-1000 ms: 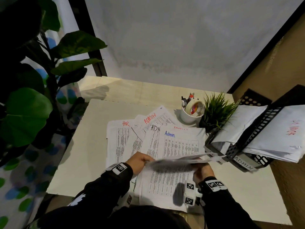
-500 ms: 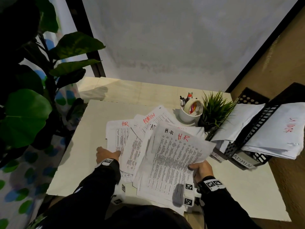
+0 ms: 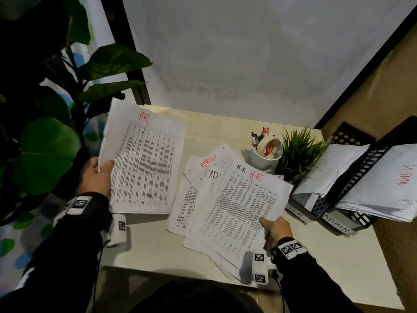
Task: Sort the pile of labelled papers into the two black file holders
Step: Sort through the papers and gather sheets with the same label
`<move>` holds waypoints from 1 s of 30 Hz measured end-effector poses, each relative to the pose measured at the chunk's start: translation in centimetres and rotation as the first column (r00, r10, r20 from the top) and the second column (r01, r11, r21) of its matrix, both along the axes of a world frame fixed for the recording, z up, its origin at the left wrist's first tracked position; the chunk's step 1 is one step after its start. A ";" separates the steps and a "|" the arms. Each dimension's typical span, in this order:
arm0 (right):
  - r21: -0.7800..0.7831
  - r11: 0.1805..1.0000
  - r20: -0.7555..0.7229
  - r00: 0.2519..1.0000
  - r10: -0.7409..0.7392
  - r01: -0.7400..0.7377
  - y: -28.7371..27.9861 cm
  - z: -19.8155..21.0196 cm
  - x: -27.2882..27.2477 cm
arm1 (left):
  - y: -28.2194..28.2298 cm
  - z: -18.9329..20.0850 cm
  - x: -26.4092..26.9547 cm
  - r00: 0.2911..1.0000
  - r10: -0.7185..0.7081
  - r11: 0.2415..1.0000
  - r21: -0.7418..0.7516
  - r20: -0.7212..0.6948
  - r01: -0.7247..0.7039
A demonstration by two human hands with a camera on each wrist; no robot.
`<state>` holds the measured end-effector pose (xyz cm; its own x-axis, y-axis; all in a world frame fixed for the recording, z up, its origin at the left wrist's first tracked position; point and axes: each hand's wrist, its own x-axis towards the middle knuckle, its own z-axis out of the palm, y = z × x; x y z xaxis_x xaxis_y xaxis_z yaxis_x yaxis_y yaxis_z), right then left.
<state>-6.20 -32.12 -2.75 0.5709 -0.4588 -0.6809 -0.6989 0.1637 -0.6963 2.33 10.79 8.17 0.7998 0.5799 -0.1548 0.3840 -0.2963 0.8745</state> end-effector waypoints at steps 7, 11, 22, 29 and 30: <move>0.060 0.995 0.093 0.993 0.072 -0.078 0.9 2.3 1.3 | -6.7 1.6 -0.9 0.975 -0.178 0.933 -0.291 0.135 0.211; 0.142 0.986 0.133 0.989 0.070 -0.089 1.8 3.7 1.9 | -12.4 -2.1 -1.9 0.954 -0.296 0.866 -0.409 0.046 0.289; 0.196 0.967 0.175 0.976 0.128 -0.162 1.0 5.2 1.3 | -16.8 -5.0 -2.5 0.842 -0.535 0.737 -0.529 -0.075 0.421; 0.578 0.816 0.229 0.957 -0.177 0.013 1.2 3.9 0.4 | -16.7 -4.9 -2.6 0.846 -0.525 0.793 -0.411 -0.091 0.449; 0.559 0.829 0.230 0.964 -0.130 -0.022 1.4 4.4 0.3 | -16.6 -4.9 -2.7 0.848 -0.523 0.793 -0.413 -0.085 0.447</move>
<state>-5.91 -30.68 1.62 0.7400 -0.0843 -0.6673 -0.4940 0.6051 -0.6244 -0.34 -5.76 3.24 0.8939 -0.0064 -0.4482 0.4413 -0.1627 0.8825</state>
